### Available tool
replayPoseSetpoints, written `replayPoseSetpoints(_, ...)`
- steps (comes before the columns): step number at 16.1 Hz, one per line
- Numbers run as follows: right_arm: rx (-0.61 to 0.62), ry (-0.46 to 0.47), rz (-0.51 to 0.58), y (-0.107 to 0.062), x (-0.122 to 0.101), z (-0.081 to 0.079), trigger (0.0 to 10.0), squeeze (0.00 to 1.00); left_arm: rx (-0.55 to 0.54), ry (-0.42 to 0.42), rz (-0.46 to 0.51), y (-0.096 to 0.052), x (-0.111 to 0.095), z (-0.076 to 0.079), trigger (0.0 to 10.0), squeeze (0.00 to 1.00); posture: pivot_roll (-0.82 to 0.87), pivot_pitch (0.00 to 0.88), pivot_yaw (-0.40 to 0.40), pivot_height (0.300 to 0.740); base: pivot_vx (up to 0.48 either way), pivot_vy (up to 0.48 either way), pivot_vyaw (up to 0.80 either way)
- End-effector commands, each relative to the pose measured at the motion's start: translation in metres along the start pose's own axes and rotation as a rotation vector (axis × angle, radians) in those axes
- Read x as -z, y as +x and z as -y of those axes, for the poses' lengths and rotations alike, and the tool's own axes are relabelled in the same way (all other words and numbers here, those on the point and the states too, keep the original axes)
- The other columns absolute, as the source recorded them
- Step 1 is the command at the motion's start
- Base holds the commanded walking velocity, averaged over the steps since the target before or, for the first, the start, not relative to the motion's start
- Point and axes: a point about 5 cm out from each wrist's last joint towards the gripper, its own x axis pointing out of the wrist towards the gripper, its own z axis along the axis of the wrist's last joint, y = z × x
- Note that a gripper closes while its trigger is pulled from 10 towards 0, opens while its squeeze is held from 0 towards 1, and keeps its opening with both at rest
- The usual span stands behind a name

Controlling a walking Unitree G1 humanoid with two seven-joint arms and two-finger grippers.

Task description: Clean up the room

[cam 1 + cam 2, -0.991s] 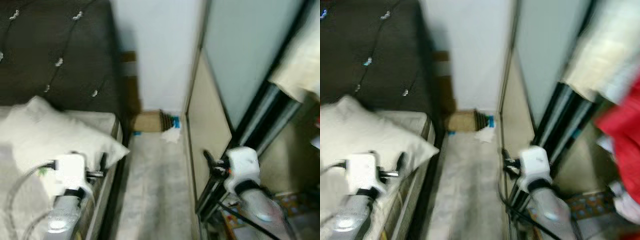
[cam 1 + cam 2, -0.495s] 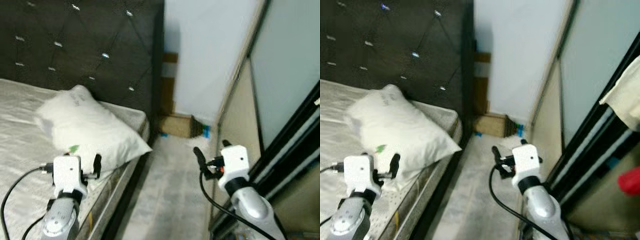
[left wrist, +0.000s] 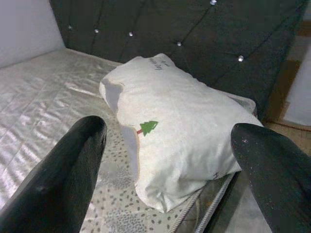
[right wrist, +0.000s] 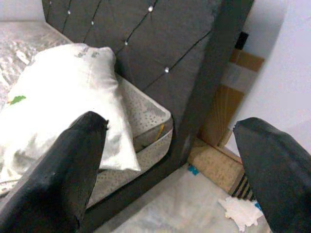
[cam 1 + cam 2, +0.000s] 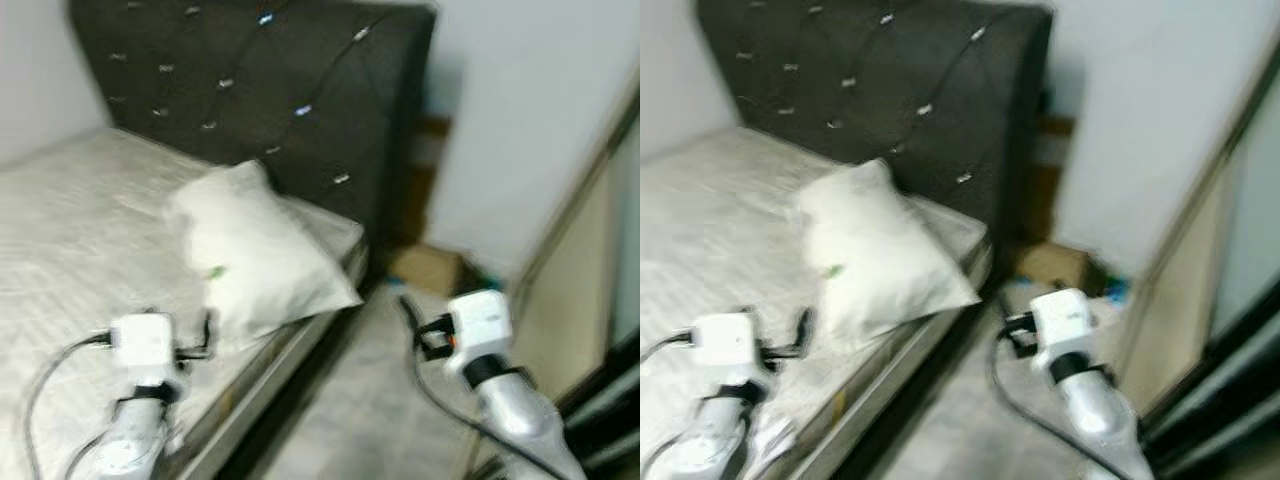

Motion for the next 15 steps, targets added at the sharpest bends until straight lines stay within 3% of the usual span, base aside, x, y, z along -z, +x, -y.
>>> replayPoseSetpoints(1,-0.018,0.012,0.016,0.0036,-0.0039,-0.0054,10.0,0.00,-0.019,0.013,0.004,0.0007,-0.0014,-0.0065,10.0,0.00,0.06,0.000,-0.033,0.740,0.000,0.000,0.80)
replayPoseSetpoints(15,-0.035,0.014,0.031,0.0095,-0.0063,-0.0087,10.0,0.00,0.006,0.014,0.022,0.0046,-0.0034,-0.0021,10.0,0.00,0.06,0.000,-0.033,0.740,0.000,0.000,0.80)
